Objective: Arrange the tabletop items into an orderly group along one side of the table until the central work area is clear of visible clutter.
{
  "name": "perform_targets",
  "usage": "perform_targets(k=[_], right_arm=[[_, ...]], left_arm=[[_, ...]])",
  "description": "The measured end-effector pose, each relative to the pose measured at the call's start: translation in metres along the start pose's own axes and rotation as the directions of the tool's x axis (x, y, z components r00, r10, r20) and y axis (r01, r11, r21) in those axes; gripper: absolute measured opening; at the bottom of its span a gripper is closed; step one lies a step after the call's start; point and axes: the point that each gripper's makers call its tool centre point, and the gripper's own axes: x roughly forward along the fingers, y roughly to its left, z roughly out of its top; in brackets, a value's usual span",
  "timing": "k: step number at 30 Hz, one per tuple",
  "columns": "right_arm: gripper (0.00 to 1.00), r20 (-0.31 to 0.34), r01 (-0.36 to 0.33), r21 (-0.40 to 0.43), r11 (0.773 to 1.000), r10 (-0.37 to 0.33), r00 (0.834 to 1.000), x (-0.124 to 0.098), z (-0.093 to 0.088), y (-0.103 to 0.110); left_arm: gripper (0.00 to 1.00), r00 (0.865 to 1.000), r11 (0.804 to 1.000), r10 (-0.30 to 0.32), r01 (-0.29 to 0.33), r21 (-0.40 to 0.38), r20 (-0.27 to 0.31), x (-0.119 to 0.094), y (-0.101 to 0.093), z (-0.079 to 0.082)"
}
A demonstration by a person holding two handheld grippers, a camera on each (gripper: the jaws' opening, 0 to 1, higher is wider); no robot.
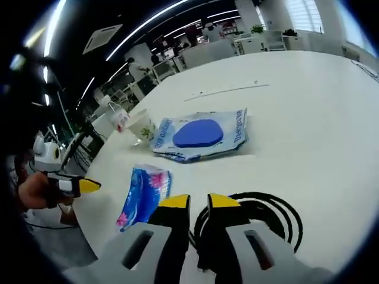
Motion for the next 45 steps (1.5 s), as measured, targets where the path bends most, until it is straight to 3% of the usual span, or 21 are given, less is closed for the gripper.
perform_targets(k=[5,12,16,25,36,39,45], right_arm=[[0.10,0.004,0.010,0.014,1.000,-0.010,1.000,-0.011,-0.017,0.010],[0.11,0.024,0.020,0.024,1.000,-0.021,1.000,-0.026,-0.027,0.024],[0.13,0.029,0.020,0.018,1.000,-0.021,0.999,-0.033,-0.033,0.036],[0.16,0.026,0.014,0.004,1.000,-0.014,1.000,-0.038,-0.045,0.057],[0.24,0.001,-0.018,-0.013,1.000,0.018,1.000,-0.029,-0.055,0.084],[0.30,-0.023,-0.035,-0.022,0.999,0.035,0.999,-0.023,-0.061,0.094],[0.35,-0.091,-0.014,0.054,0.998,0.019,0.996,-0.010,-0.081,0.104]], left_arm=[[0.17,1.000,1.000,-0.001,0.001,0.031,0.001,-0.015,0.007,-0.010],[0.20,1.000,0.997,-0.005,0.003,0.073,0.021,-0.036,0.015,-0.013],[0.22,1.000,0.990,0.010,-0.013,0.137,0.025,-0.047,0.018,-0.017],[0.26,0.999,0.988,-0.012,0.005,0.152,0.045,-0.061,0.021,-0.025],[0.28,0.998,0.989,-0.012,0.003,0.146,0.058,-0.072,0.028,-0.032],[0.28,0.998,0.990,-0.012,0.003,0.139,0.063,-0.075,0.028,-0.033],[0.26,0.996,0.994,-0.017,0.007,0.112,0.091,-0.080,0.027,-0.028]])
